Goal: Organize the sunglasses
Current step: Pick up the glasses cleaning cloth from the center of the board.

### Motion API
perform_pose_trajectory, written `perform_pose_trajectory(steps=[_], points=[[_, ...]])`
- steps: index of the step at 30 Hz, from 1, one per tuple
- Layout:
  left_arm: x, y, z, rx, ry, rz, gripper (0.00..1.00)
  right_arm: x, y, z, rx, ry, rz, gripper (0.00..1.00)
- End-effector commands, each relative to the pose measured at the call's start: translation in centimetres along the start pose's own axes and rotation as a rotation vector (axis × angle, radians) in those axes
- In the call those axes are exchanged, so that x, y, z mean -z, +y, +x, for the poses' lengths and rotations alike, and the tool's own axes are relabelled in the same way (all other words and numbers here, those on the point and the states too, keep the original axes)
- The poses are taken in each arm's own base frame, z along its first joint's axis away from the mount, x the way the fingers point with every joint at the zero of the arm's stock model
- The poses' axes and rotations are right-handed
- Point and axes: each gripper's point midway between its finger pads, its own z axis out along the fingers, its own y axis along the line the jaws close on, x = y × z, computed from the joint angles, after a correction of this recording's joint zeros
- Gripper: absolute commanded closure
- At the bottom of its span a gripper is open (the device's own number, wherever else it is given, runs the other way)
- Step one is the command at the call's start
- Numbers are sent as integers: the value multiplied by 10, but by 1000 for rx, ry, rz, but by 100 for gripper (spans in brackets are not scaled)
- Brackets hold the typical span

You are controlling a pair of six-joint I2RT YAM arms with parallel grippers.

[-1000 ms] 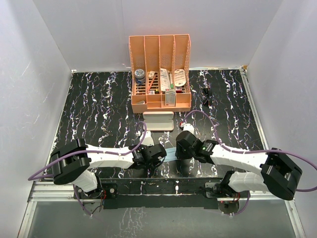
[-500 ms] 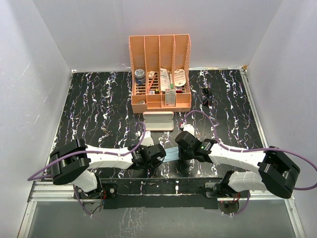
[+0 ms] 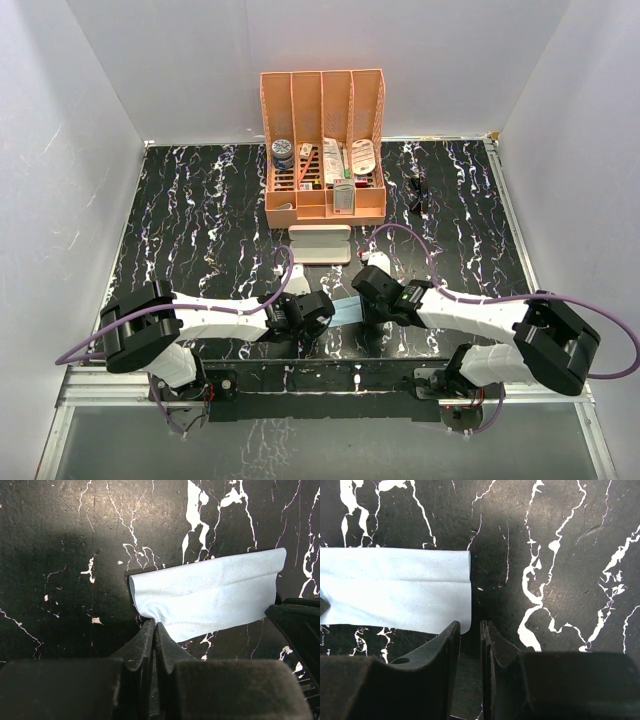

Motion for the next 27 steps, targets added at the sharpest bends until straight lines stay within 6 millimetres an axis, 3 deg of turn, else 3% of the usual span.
perform_pose_trajectory(steps=[1,12,27], points=[[-1,25,17,-34,62,-65,100,1,10,-23,4,-63,-16,79],[-1,25,17,-31,60,-60,100,1,16,-27,9,-71,-40,78],[0,25,16,-33,60,-60,100,-6,11,-15,38,5,0,79]])
